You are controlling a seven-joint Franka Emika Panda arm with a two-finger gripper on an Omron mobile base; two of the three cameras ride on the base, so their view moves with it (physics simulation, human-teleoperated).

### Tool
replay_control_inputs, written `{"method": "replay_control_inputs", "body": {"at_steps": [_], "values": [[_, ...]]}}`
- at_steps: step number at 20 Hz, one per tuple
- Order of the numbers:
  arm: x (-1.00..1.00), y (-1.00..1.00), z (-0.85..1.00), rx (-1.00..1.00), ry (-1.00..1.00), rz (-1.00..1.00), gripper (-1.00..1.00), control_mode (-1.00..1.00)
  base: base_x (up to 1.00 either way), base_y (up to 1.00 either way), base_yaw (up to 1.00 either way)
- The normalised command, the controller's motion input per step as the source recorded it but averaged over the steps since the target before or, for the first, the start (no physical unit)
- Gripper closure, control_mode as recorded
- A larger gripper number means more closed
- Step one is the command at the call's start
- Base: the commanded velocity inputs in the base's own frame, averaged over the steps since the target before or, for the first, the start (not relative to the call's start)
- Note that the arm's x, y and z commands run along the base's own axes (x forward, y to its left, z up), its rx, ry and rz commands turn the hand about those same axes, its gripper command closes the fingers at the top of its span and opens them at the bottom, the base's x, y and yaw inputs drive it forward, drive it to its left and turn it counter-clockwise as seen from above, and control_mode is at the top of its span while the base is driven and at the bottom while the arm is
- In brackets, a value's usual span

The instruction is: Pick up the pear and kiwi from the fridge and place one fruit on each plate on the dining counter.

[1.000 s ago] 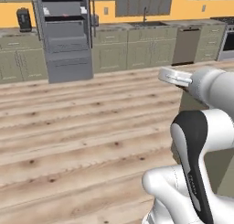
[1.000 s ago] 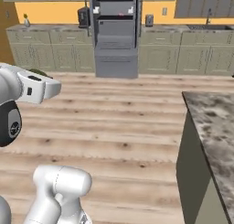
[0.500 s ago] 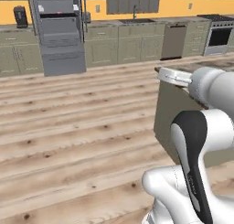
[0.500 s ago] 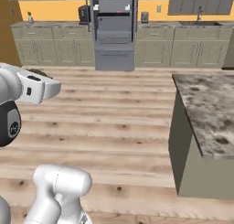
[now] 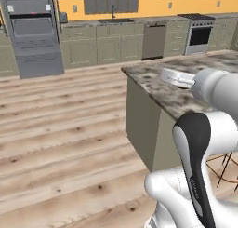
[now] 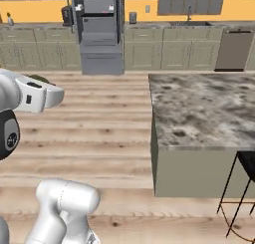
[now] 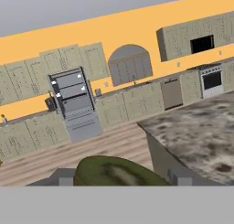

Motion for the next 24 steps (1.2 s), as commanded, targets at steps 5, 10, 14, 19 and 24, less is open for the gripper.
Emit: {"method": "replay_control_inputs", "body": {"at_steps": [5,10,14,19,24], "values": [[0.00,0.00,0.00,0.00,0.00,0.00,1.00,1.00,0.00,-1.00,-0.05],[0.00,0.00,0.00,0.00,0.00,0.00,1.00,1.00,0.00,-1.00,0.00],[0.00,0.00,0.00,0.00,0.00,0.00,1.00,1.00,0.00,-1.00,0.00],[0.00,0.00,0.00,0.00,0.00,0.00,1.00,1.00,0.00,-1.00,0.00],[0.00,0.00,0.00,0.00,0.00,0.00,1.00,1.00,0.00,-1.00,0.00]]}}
